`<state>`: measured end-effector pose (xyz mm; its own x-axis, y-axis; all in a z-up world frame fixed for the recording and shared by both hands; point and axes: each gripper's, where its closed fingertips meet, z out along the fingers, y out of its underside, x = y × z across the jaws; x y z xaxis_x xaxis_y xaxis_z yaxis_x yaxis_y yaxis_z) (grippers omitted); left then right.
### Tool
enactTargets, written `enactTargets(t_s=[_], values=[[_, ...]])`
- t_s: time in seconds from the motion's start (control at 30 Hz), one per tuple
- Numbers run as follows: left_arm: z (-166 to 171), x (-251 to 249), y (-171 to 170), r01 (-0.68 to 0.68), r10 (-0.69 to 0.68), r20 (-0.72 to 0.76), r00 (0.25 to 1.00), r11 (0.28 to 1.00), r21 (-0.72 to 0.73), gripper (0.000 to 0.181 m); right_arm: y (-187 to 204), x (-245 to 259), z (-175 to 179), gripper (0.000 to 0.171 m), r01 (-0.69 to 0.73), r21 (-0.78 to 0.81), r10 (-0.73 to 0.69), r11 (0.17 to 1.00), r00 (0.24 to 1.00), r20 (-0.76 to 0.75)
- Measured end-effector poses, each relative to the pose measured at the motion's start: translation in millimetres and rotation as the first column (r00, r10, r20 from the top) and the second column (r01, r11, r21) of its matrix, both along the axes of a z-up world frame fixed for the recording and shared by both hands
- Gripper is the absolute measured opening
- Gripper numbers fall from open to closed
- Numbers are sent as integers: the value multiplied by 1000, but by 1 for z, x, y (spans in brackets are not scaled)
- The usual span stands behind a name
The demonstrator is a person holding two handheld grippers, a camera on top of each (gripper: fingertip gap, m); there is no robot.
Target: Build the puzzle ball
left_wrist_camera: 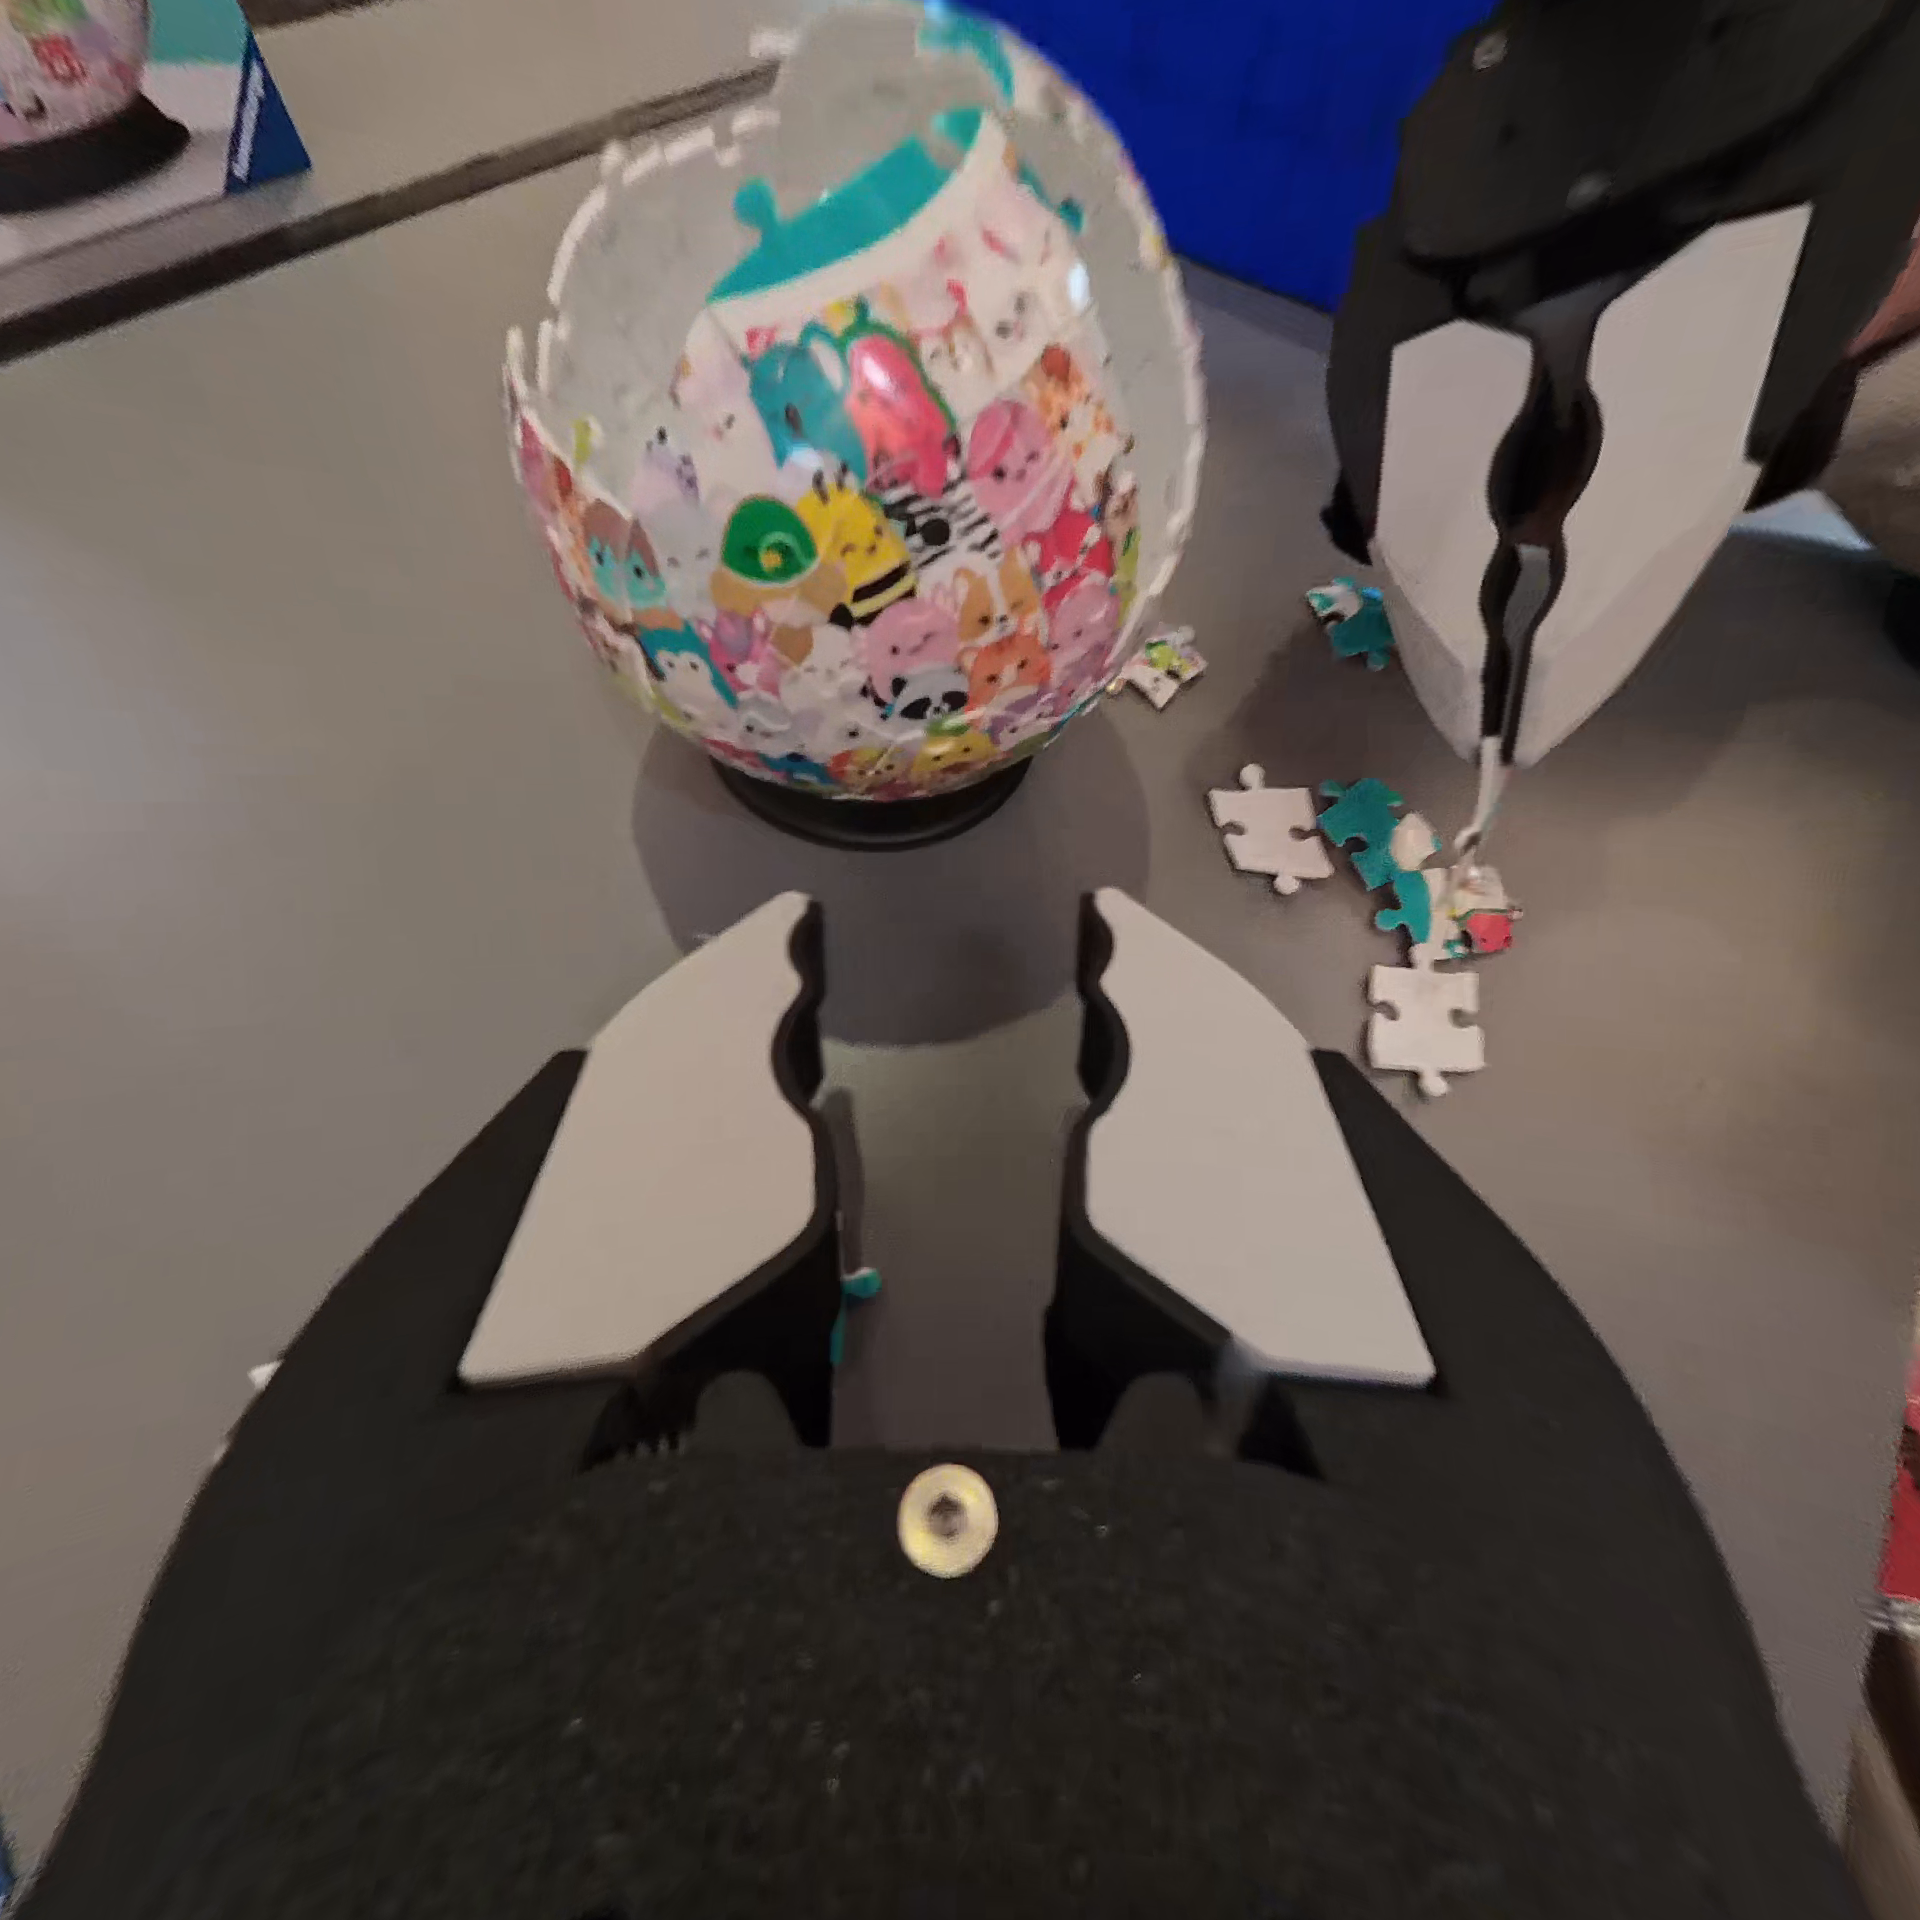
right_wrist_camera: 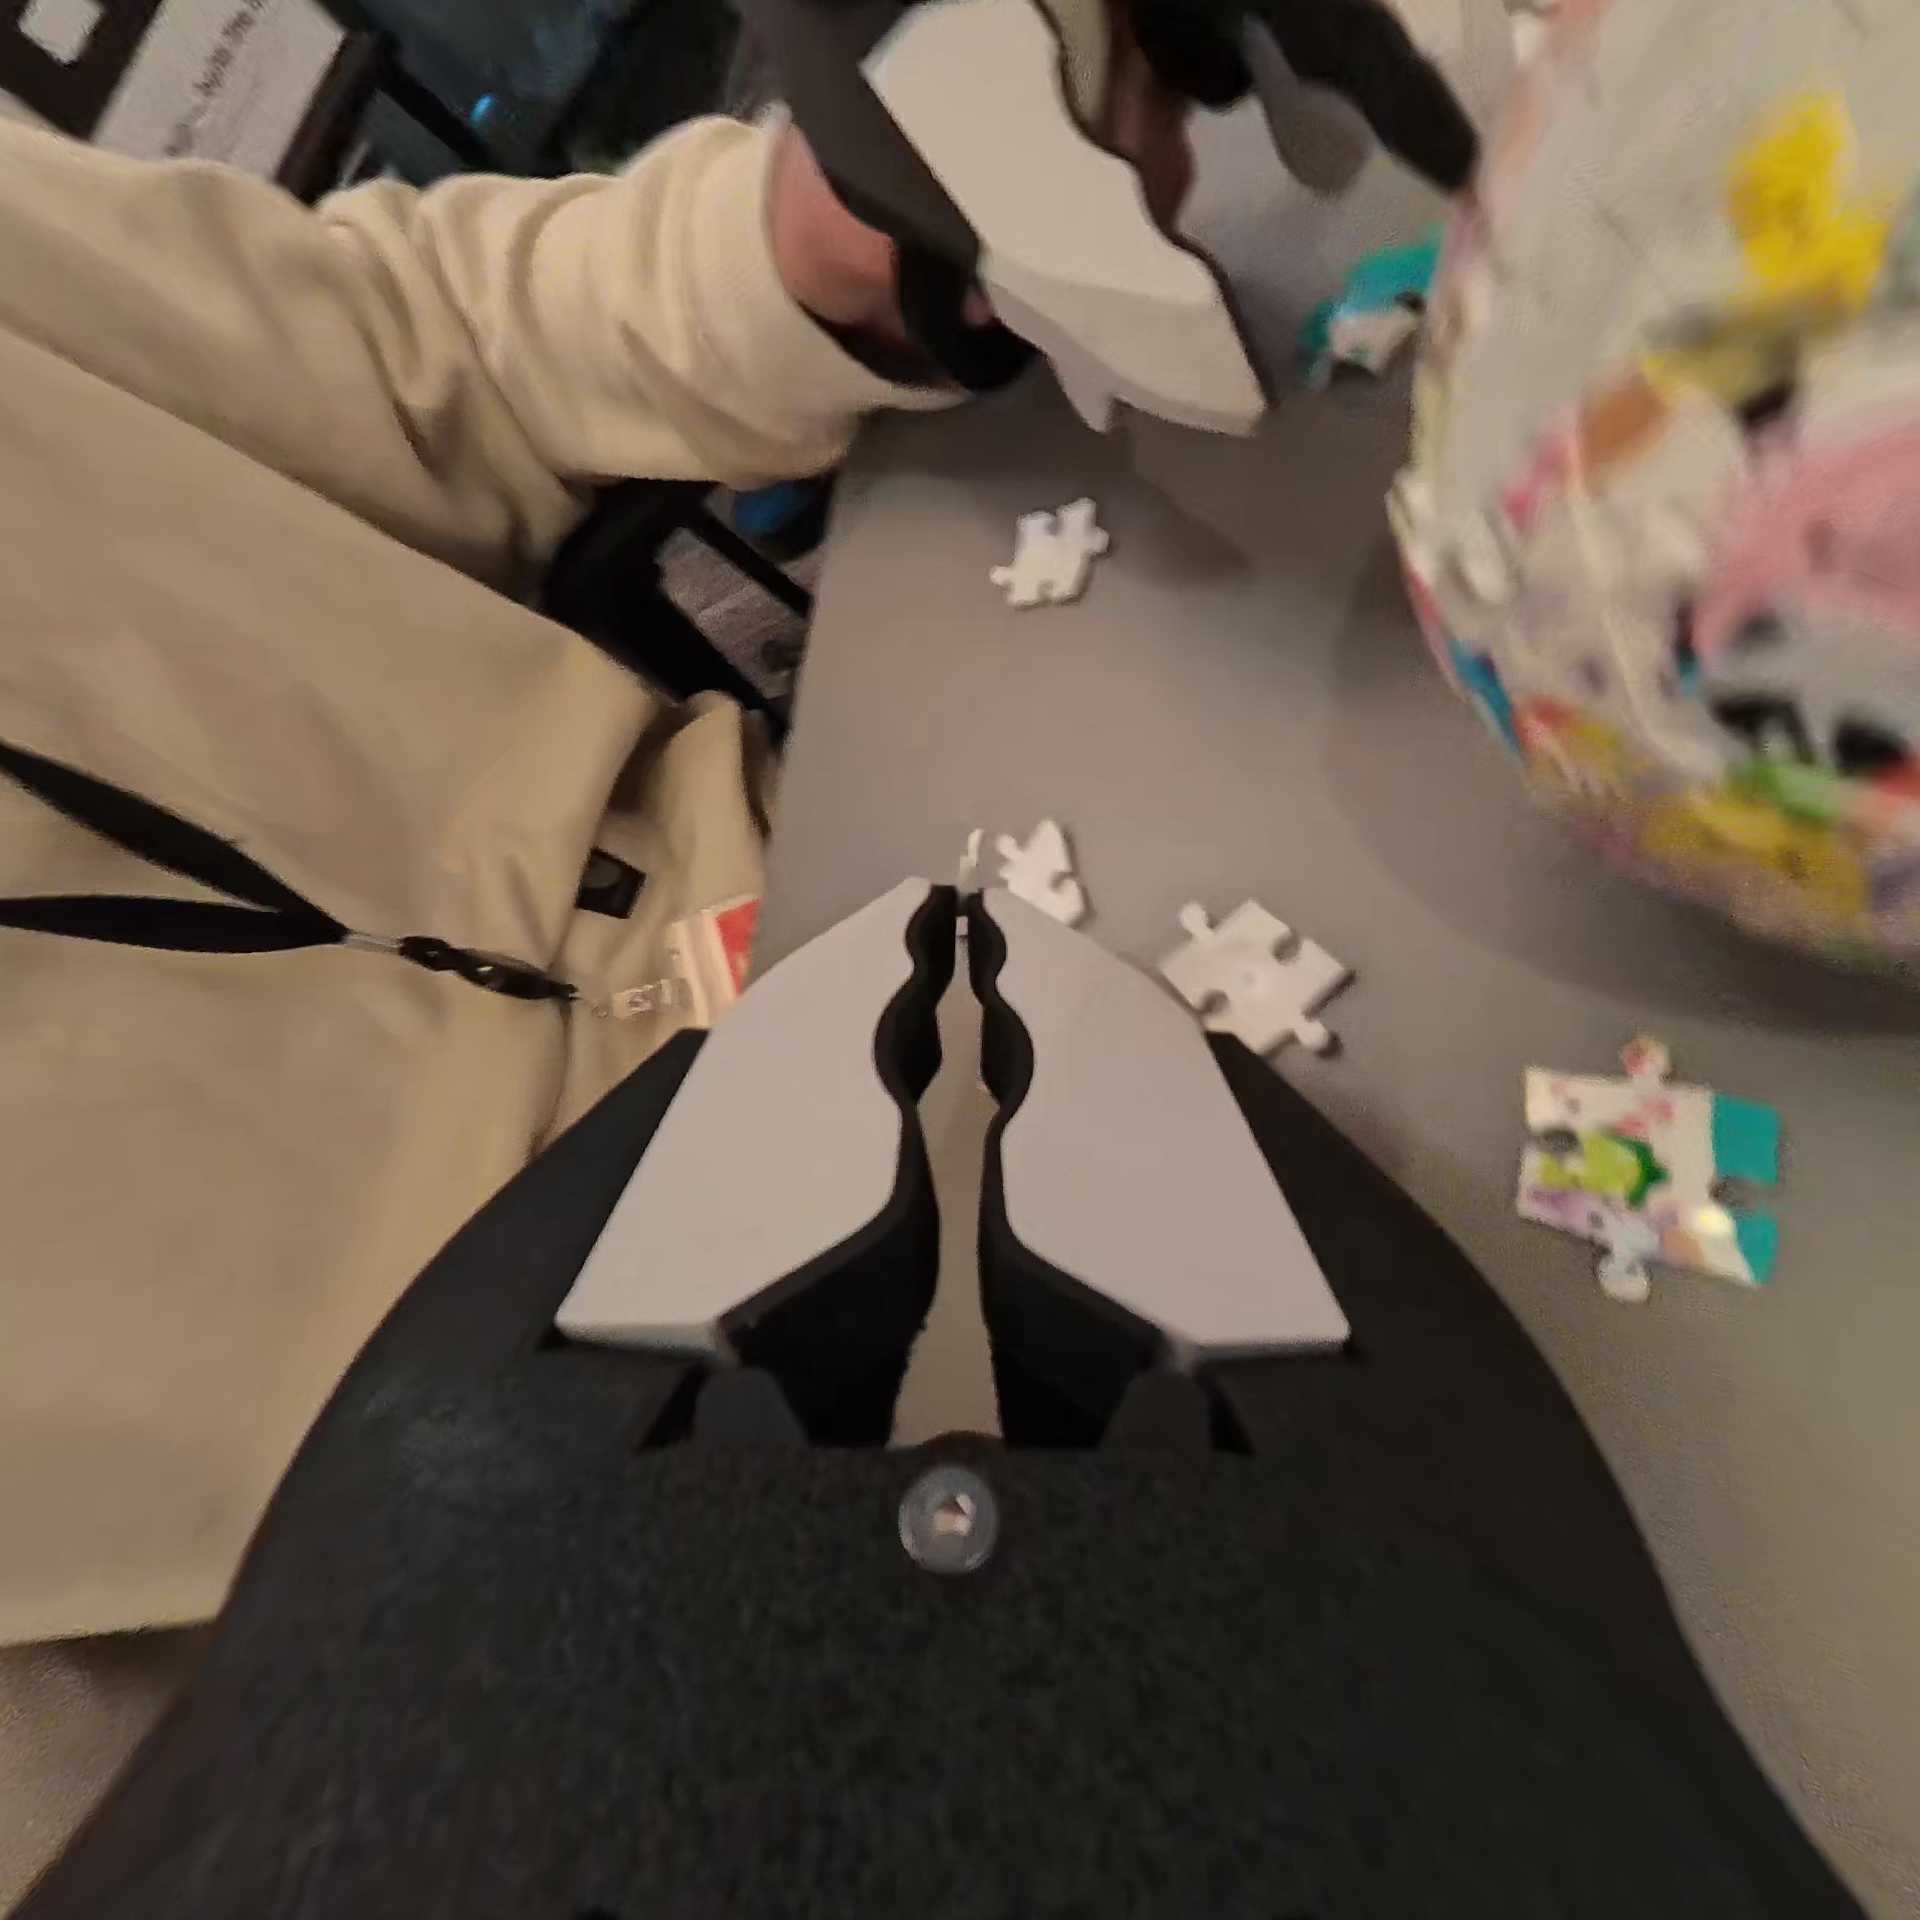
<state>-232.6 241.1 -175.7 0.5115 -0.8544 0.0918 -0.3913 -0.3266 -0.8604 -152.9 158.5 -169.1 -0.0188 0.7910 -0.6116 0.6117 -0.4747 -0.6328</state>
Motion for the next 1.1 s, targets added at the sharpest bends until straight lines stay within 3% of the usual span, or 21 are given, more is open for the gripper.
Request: enactTargets(t_s=[0.13,0.23,0.33,0.43,0.5,0.53,0.63,0.73,0.97,1.1], values=[[-19,3,16,-21,17,-91,996,999,-41,93,21,18,-31,4,105,91,-115,990,986,117],[-36,7,24,-4,-12,-172,985,995,-97,112,42,28,-38,12,157,195,-189,968,969,157],[-38,11,34,24,-37,-215,976,998,-63,114,70,37,-32,38,160,440,-243,883,960,138],[-36,15,44,53,-69,-237,969,996,-72,112,122,51,-28,93,139,760,-359,635,924,131],[-35,21,46,83,-103,-222,970,992,-100,107,139,45,-30,118,91,820,-354,566,924,142],[-35,23,46,94,-115,-216,970,990,-107,105,142,37,-34,129,77,810,-334,581,931,150],[-33,30,45,121,-145,-191,971,984,-129,96,147,18,-39,135,63,775,-293,629,943,161],[-31,35,40,146,-173,-180,968,977,-155,90,145,7,-36,122,107,722,-278,684,953,121],[-28,37,24,181,-217,-165,962,961,-207,90,126,3,-22,121,223,475,-286,851,956,63],[-36,37,23,173,-216,-213,953,964,-204,90,123,5,-25,118,237,403,-285,884,957,63]])
